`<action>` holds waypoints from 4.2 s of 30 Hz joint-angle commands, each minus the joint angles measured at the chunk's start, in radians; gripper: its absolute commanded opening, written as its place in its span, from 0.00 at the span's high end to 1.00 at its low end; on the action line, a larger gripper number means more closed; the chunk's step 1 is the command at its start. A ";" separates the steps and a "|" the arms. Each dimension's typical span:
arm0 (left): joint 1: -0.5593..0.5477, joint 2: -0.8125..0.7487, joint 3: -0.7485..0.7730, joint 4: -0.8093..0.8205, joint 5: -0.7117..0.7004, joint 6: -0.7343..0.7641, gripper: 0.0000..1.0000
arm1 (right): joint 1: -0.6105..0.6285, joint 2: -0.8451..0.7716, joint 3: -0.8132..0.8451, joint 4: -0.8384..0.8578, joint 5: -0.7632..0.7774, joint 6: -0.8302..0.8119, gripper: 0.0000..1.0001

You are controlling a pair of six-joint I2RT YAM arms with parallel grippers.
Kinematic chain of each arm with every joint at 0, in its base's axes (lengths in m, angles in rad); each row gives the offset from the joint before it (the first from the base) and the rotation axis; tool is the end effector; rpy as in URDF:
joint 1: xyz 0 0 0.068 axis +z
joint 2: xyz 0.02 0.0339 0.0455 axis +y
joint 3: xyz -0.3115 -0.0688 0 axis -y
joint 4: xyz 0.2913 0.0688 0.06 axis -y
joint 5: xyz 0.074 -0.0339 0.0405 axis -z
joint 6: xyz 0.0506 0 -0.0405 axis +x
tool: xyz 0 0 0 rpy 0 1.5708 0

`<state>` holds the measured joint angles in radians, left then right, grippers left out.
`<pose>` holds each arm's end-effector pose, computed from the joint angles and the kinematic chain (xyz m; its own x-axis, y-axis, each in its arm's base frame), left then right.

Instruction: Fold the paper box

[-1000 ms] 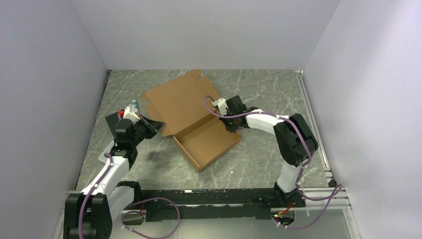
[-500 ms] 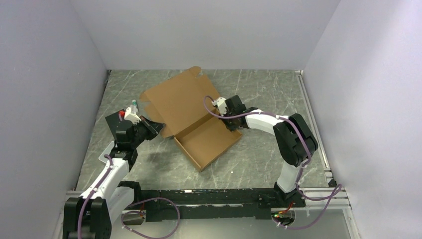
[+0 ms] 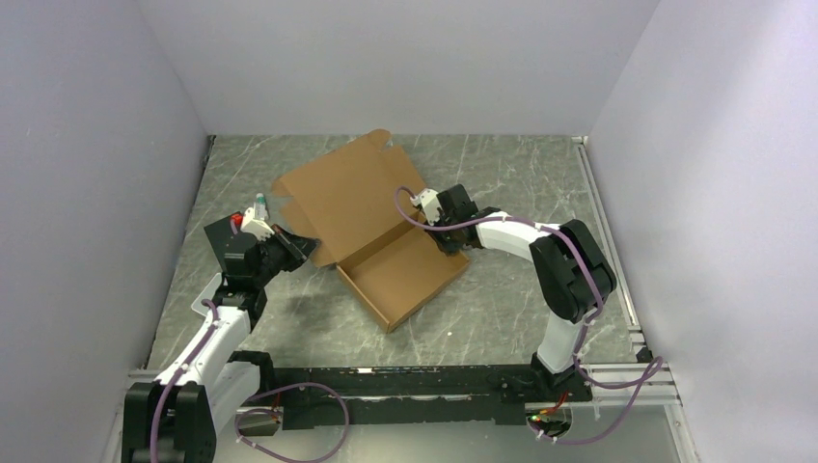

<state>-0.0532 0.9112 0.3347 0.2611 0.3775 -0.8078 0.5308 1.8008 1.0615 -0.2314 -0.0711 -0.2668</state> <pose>0.2198 -0.0304 0.2136 -0.5027 -0.6461 -0.5744 0.0521 0.6406 -0.7661 0.3578 0.2142 0.1621 -0.5443 -0.6244 -0.5602 -0.7081 0.7001 -0.0923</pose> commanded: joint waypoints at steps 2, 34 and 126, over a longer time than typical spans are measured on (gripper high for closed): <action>-0.005 -0.018 0.013 0.023 0.031 0.023 1.00 | -0.008 -0.029 0.005 0.015 -0.011 -0.022 0.75; -0.005 -0.017 0.037 0.006 0.038 0.035 1.00 | -0.023 -0.066 0.021 0.002 -0.067 -0.015 0.61; -0.020 -0.132 0.121 -0.169 -0.113 0.576 1.00 | -0.355 0.092 0.304 -0.599 -0.617 -1.256 0.29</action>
<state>-0.0734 0.8001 0.4305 0.0620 0.2802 -0.2668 0.1757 1.9057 1.3628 -0.8505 -0.6552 -1.5211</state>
